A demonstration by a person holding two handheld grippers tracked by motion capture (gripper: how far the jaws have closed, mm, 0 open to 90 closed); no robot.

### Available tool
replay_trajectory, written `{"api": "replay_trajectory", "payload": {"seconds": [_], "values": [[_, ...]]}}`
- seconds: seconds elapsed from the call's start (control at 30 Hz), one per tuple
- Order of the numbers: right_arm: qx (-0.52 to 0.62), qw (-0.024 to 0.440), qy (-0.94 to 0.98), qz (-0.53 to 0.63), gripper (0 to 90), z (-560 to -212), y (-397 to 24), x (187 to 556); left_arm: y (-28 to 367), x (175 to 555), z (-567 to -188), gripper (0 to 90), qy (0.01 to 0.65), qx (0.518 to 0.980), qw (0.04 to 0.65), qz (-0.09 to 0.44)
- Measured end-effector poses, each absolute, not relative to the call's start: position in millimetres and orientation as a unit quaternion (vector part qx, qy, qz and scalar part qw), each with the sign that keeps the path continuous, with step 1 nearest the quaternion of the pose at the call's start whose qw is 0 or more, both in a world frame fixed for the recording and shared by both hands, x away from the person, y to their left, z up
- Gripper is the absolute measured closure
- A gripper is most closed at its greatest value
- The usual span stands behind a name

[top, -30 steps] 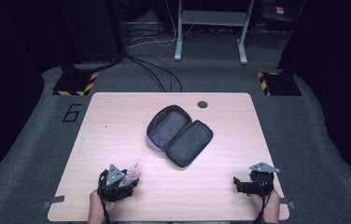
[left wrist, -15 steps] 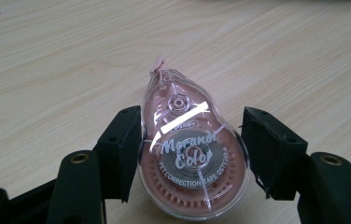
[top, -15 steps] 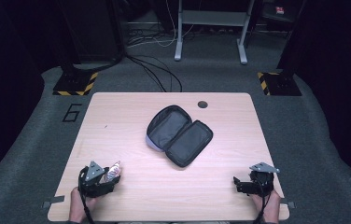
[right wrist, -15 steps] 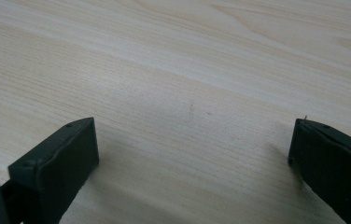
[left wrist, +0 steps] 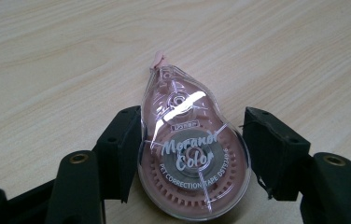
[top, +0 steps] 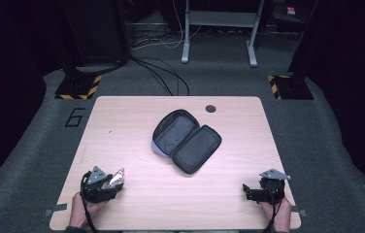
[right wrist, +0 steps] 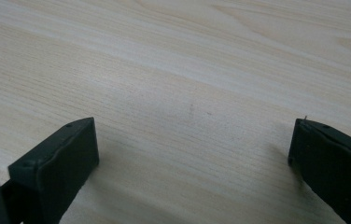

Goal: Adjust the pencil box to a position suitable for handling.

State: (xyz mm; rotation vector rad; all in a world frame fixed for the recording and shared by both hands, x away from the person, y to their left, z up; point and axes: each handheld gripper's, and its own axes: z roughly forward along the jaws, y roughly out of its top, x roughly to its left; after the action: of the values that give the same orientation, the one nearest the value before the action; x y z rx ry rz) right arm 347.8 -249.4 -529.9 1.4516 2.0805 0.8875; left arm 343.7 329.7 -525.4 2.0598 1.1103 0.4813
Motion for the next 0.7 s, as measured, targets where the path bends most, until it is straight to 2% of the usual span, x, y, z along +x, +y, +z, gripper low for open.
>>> {"api": "replay_trajectory", "payload": {"seconds": [0.07,0.13,0.2,0.47,0.7], "values": [[0.526,0.225,0.754,0.322,1.3,-530,-249,348,330,344,-525,32.6,0.436,0.799,0.367,0.191],[0.526,0.226,0.754,0.322,1.3,-530,-249,348,331,343,-520,21.7,0.438,0.802,0.363,0.182],[0.526,0.225,0.754,0.322,1.2,-530,-249,348,331,342,-515,17.4,0.438,0.799,0.367,0.187],[0.526,0.225,0.755,0.321,1.3,-530,-249,348,323,356,-488,15.8,0.421,0.8,0.38,0.195],[0.526,0.224,0.755,0.321,1.3,-530,-250,348,303,385,-470,15.3,0.402,0.804,0.392,0.196]]}}
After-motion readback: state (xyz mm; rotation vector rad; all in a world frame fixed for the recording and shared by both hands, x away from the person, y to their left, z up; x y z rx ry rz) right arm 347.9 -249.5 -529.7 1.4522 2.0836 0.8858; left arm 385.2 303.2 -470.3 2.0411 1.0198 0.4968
